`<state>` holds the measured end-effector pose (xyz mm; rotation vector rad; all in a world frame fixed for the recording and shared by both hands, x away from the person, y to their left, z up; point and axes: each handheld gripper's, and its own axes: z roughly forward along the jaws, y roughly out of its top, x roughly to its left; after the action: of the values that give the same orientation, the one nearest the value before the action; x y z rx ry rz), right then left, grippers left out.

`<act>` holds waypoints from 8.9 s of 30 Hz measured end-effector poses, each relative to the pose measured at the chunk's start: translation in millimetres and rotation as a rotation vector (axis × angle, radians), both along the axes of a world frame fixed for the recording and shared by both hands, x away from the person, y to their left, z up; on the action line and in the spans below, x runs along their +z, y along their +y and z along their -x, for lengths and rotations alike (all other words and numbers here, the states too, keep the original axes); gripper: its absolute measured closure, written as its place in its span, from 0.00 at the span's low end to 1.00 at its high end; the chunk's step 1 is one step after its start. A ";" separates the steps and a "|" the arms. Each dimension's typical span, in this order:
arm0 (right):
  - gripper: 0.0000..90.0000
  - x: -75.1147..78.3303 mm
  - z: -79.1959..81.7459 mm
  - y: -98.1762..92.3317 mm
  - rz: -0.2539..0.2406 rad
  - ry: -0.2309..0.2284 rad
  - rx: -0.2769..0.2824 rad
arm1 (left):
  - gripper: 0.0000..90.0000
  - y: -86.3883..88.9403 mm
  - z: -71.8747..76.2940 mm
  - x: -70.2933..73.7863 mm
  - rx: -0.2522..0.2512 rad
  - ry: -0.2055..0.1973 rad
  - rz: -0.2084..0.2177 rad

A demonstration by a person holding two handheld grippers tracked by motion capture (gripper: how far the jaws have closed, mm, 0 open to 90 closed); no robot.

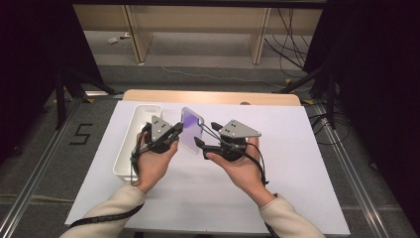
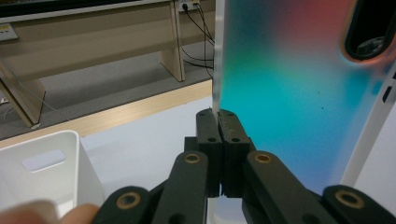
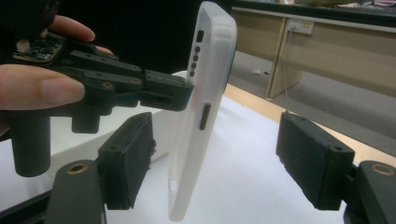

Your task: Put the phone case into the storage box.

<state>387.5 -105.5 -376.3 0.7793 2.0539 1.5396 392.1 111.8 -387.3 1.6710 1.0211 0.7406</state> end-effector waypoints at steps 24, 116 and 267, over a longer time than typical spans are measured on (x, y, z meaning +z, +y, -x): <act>0.21 -0.4 8.1 -25.2 -0.038 -0.007 0.018 | 0.98 11.2 -2.3 4.5 0.016 0.016 0.039; 0.21 -18.7 29.3 -122.6 -0.033 -0.038 -0.162 | 0.98 58.1 -11.3 22.6 0.174 -0.029 0.068; 0.20 -42.1 68.1 -149.4 -0.036 0.026 -0.193 | 0.98 123.0 -59.7 24.1 0.423 -0.019 0.054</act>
<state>319.4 -254.8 -418.4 0.9850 1.9115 1.4697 451.8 234.8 -363.2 1.4118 1.3899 0.9890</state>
